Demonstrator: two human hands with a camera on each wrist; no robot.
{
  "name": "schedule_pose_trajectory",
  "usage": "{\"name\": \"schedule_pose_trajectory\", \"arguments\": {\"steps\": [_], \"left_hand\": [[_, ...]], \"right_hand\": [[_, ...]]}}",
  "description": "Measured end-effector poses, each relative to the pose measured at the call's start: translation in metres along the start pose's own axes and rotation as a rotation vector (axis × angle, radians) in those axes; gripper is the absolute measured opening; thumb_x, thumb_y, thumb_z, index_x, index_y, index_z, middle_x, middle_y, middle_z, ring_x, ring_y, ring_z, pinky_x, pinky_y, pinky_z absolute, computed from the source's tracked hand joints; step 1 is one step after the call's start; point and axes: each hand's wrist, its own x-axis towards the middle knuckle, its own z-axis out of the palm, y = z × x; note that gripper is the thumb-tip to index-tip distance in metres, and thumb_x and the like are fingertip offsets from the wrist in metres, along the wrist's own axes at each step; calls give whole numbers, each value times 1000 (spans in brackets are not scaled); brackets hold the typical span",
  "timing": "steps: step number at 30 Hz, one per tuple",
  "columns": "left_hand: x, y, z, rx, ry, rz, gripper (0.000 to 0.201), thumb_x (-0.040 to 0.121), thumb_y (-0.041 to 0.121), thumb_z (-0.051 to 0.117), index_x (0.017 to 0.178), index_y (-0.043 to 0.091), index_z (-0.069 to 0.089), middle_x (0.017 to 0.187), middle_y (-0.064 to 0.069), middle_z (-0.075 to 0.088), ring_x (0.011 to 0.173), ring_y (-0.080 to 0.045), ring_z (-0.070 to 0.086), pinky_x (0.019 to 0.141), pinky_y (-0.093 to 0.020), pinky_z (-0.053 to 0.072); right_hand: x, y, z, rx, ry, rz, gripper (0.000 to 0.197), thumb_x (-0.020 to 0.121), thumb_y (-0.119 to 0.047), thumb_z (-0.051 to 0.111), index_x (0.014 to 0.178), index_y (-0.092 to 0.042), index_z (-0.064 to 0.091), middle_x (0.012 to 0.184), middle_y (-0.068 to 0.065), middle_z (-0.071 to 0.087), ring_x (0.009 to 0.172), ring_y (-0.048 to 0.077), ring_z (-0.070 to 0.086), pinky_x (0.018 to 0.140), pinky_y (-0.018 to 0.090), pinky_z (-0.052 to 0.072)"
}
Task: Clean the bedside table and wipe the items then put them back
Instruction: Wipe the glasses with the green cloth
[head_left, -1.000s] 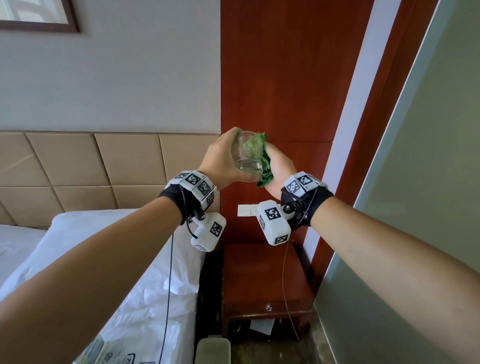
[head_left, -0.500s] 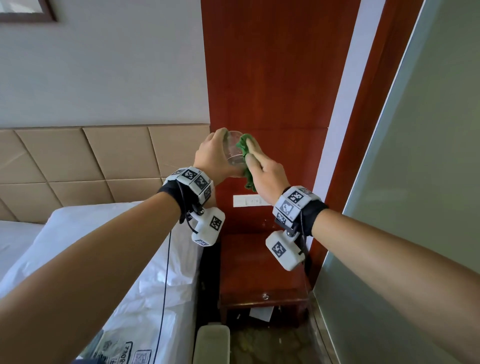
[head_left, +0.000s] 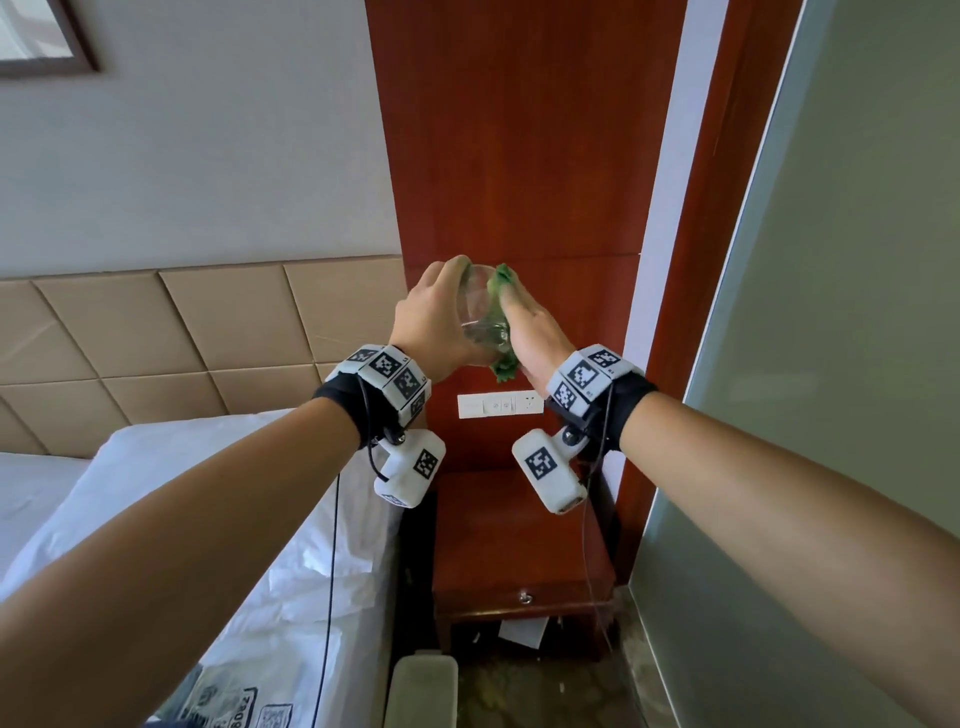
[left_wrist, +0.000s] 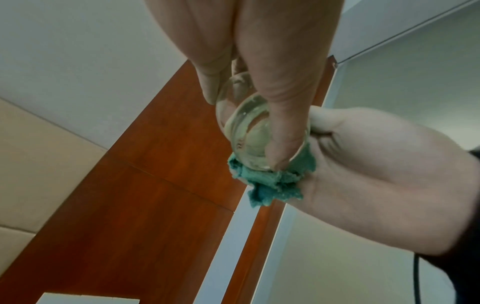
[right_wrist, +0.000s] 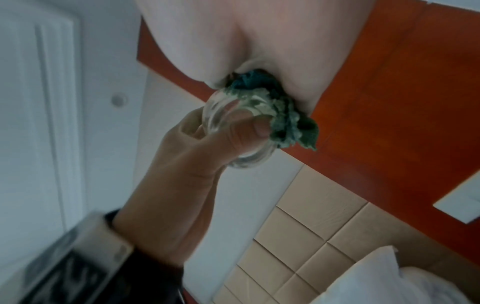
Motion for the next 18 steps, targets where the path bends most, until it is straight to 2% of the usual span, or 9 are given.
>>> {"name": "schedule_pose_trajectory", "arguments": {"steps": [1,3,5,7,9,12,14,16,18], "left_hand": [[-1,4,0,14,-10,21,112,54,43,93,146,14,35,130,2,51,111,-18,52,97,-37,45],[-1,10,1,37,-36,49,113,55,43,93,147,14,34,131,1,50,111,-19,52,95,-36,44],[0,12,0,38,-44,47,114,55,43,93,148,14,34,132,0,50,113,-21,52,96,-36,44],[2,13,-1,22,-23,24,113,56,42,93,148,13,34,132,-1,50,115,-21,51,98,-36,43],[4,14,-2,8,-2,3,112,57,43,92,147,11,35,133,-1,51,118,-20,49,99,-35,41],[5,14,0,0,12,-9,110,55,45,92,144,12,38,128,0,53,114,-19,51,97,-37,43],[5,14,1,-7,26,-8,109,55,43,92,144,12,38,127,0,53,109,-17,49,94,-35,43],[4,15,2,-5,32,-11,108,55,42,92,143,13,38,127,0,52,105,-13,45,92,-32,41],[3,16,4,0,23,-21,108,55,43,92,143,13,38,127,0,52,106,-14,46,96,-36,44]], "right_hand": [[2,1,-5,72,13,49,64,85,-78,39,140,-47,44,138,-3,58,120,23,61,104,51,46],[1,0,-16,265,46,114,49,92,-61,51,131,-32,60,119,6,70,104,28,69,93,50,54],[-2,1,-26,389,78,156,35,100,-35,52,126,-15,64,110,13,72,98,32,71,89,49,56],[-1,7,-31,394,131,198,28,100,-25,53,119,-8,64,108,17,72,98,34,70,92,51,54],[-1,8,-34,373,163,237,18,99,-21,54,107,-11,66,107,19,71,99,37,69,93,55,53],[6,12,-42,323,176,226,15,98,-21,54,96,-25,68,106,13,72,99,33,69,92,52,54],[6,12,-48,299,185,197,16,97,-25,56,104,-29,69,105,7,72,97,28,69,89,45,56],[8,13,-52,355,190,192,23,97,-26,58,117,-28,68,103,5,72,92,26,69,78,39,57],[8,11,-55,446,165,223,25,97,-24,60,120,-28,67,105,7,70,89,25,67,69,37,57]]}}
